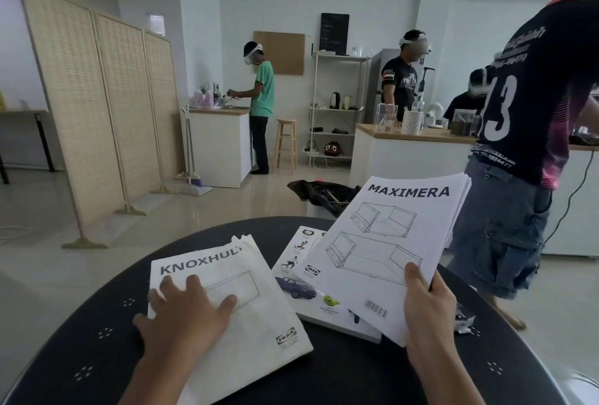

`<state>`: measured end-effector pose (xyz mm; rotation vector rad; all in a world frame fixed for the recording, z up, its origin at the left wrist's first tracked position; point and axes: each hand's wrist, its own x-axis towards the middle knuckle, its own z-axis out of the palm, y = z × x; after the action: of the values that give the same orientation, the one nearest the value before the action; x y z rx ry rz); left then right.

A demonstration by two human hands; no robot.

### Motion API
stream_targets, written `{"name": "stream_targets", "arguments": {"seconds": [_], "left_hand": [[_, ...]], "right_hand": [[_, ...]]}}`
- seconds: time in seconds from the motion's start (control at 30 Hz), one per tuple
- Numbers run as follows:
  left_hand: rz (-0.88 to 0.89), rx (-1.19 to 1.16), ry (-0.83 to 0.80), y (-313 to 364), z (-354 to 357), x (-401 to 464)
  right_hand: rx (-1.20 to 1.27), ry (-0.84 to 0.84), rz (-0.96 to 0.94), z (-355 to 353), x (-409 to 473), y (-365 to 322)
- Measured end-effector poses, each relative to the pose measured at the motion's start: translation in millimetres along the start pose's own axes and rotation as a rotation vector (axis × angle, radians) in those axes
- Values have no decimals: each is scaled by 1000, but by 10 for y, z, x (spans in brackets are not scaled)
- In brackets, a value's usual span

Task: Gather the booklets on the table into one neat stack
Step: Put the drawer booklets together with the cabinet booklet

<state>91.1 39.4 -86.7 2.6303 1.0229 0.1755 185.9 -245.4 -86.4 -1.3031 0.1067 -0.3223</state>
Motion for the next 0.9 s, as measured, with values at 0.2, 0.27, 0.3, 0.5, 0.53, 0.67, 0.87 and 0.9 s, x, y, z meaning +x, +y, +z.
{"name": "stream_targets", "arguments": {"seconds": [0.2, 0.27, 0.3, 0.5, 0.53, 0.67, 0.87, 0.9], "left_hand": [[14, -165, 63, 88, -75, -35], [18, -276, 120, 91, -73, -27], [20, -357, 143, 73, -66, -6], [-24, -902, 12, -47, -71, 120], [-4, -958, -5, -43, -72, 124], [143, -1065, -183, -4, -126, 99], [364, -990, -605, 115, -83, -59], [361, -1016, -595, 136, -81, -67]], "right_hand": [[-10, -11, 10, -7, 19, -7], [-22, -3, 17, -11, 30, 3], [-27, 1, 20, -14, 37, 10], [-39, 10, 50, -18, 47, 25], [-39, 8, 51, -20, 46, 24], [-37, 0, 44, -20, 46, 22], [-68, 11, 24, -23, 38, 42], [-65, 10, 21, -24, 38, 43]]}}
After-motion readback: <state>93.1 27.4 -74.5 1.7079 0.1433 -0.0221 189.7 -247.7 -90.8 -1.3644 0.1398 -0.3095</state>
